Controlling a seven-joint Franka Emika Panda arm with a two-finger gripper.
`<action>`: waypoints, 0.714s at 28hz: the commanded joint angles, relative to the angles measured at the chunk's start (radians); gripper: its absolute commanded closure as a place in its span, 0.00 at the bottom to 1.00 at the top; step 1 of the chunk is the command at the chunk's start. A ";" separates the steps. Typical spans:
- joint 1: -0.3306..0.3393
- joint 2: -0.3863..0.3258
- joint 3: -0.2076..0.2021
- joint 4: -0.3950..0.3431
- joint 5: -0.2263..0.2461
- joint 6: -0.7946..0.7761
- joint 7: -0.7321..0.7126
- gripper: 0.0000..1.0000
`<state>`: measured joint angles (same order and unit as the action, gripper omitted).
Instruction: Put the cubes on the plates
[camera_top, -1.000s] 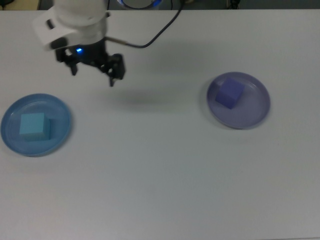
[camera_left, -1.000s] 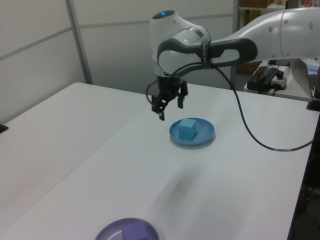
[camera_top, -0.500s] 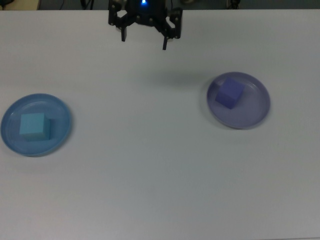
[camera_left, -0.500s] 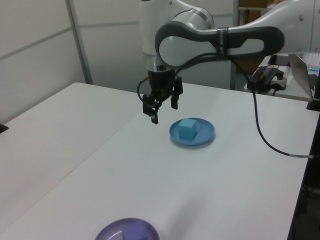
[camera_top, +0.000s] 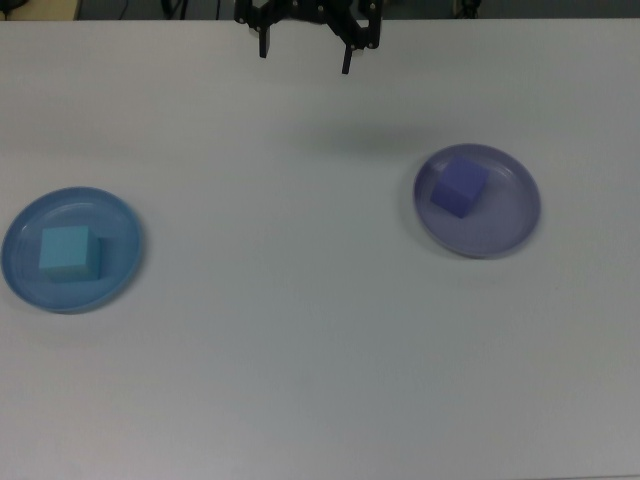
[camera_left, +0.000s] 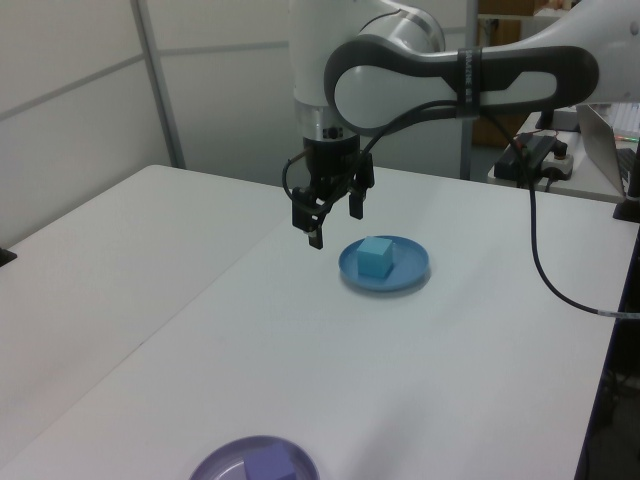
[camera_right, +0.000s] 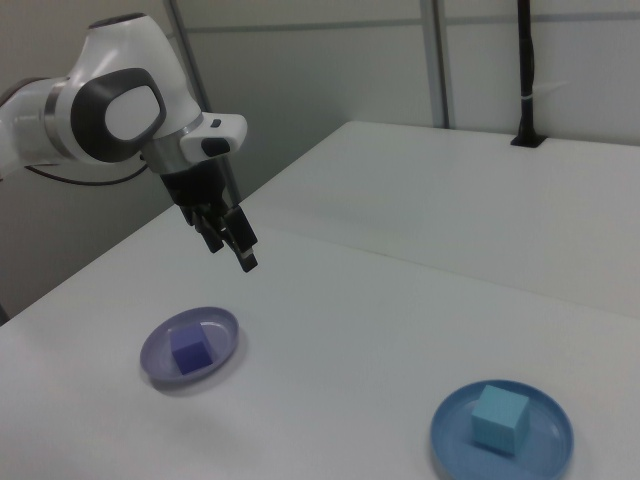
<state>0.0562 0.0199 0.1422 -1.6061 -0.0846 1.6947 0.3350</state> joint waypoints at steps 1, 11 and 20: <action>-0.021 -0.041 -0.010 -0.037 0.034 0.008 -0.065 0.00; -0.029 -0.067 -0.003 -0.052 0.068 0.005 -0.097 0.00; -0.026 -0.061 -0.004 -0.048 0.068 0.005 -0.094 0.00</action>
<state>0.0331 -0.0204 0.1412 -1.6309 -0.0421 1.6947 0.2576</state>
